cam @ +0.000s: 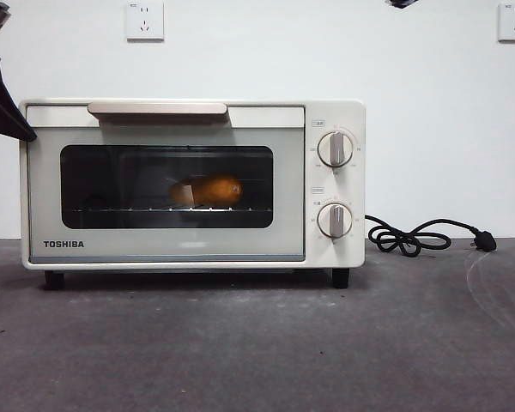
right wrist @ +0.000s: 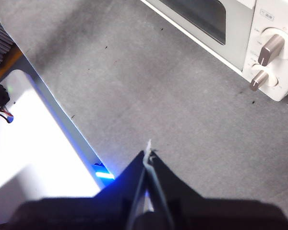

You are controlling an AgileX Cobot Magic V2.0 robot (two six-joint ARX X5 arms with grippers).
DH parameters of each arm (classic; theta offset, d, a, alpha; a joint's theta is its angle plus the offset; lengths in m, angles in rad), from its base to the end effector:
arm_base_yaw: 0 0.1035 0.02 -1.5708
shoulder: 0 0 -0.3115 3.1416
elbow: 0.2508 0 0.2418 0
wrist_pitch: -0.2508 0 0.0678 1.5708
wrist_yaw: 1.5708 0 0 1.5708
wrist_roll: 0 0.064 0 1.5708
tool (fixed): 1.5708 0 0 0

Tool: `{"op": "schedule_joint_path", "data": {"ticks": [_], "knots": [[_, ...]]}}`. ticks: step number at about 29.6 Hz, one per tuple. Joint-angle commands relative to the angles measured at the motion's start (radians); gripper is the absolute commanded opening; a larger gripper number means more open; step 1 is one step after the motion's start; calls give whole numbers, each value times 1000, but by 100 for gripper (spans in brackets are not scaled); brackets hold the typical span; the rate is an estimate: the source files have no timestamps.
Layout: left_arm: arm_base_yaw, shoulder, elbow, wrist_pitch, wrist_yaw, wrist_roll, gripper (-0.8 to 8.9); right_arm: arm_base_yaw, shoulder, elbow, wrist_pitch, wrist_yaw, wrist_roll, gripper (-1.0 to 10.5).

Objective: Take the corn from the table,put the corn in the oven

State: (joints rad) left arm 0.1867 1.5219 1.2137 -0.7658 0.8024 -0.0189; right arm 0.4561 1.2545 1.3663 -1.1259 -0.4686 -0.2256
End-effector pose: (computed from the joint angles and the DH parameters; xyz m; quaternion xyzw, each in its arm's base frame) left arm 0.3030 0.0104 0.3021 -0.2505 0.4527 -0.2561 0.8165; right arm 0.1805 0.1207 0.3793 -0.0850 0.4386 0.4421 0.7778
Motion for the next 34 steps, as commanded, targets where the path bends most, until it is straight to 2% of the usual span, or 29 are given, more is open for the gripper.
{"op": "schedule_joint_path", "data": {"ticks": [1,6,11,16,22,29,34], "knots": [[1,-2,0,29,-12,31,-8,0,5,3,4,-3,-10,-12],[-12,-18,0,1,-11,31,-8,0,5,3,3,-3,-10,-12],[-27,-96,0,-97,-10,92,-8,0,5,3,4,-3,-10,-12],[-58,-274,0,-190,-11,133,-8,0,5,3,4,-3,-10,-12],[-137,-546,0,-274,-27,118,-8,0,5,3,5,-3,-10,-12],[-228,-809,0,-386,-185,21,-8,0,5,3,12,-3,-11,-12],[-233,-922,0,-505,-323,15,-8,0,5,3,46,-3,-10,-11]]}}
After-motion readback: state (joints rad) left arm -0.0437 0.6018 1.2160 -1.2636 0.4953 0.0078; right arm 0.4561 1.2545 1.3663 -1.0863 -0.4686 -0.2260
